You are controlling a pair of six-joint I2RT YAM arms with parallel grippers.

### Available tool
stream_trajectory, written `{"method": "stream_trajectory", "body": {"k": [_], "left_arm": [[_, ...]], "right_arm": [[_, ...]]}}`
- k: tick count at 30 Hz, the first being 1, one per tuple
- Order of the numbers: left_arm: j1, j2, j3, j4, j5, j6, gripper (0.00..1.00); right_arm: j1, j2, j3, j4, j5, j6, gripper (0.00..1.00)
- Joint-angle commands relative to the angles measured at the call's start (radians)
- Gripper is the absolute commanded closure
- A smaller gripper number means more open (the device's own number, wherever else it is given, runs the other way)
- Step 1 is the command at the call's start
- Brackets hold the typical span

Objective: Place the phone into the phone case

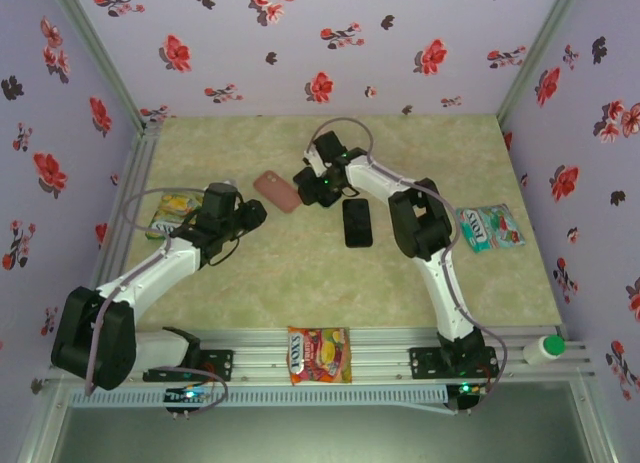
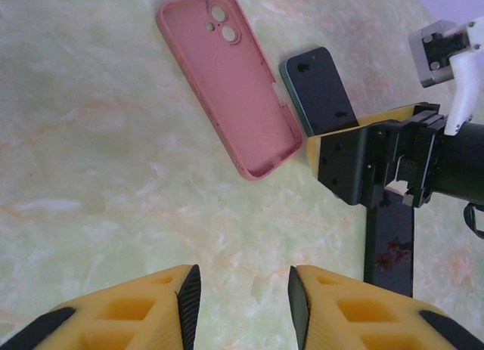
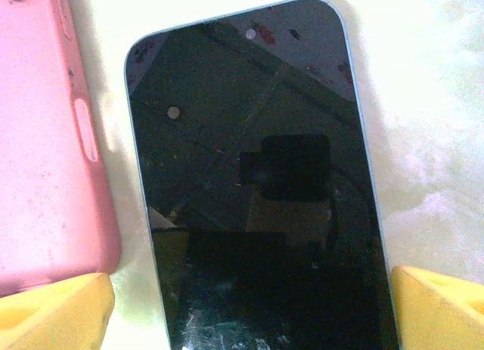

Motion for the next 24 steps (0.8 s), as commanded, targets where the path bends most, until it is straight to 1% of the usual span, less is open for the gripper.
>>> {"method": "stream_trajectory", "body": {"k": [1, 6, 8, 16, 24], "left_arm": [[0.010, -0.025, -0.015, 0.012, -0.017, -0.016, 0.60], [0.009, -0.025, -0.014, 0.011, -0.018, -0.017, 0.60], [0.009, -0.023, -0.014, 0.011, -0.018, -0.017, 0.60], [0.008, -0.017, -0.008, 0.009, -0.018, -0.014, 0.59], [0.010, -0.015, -0.007, 0.003, -0.020, -0.013, 0.60]], "right_arm": [[0.023, 0.006, -0.010, -0.093, 0.030, -0.032, 0.08], [0.024, 0.010, -0.003, -0.085, 0.080, -0.071, 0.13], [0.024, 0.010, 0.003, -0.085, 0.091, -0.084, 0.14], [0.024, 0.026, 0.050, -0.090, 0.116, -0.121, 0.06], [0.025, 0.075, 0.118, -0.114, 0.099, -0.134, 0.04]]}}
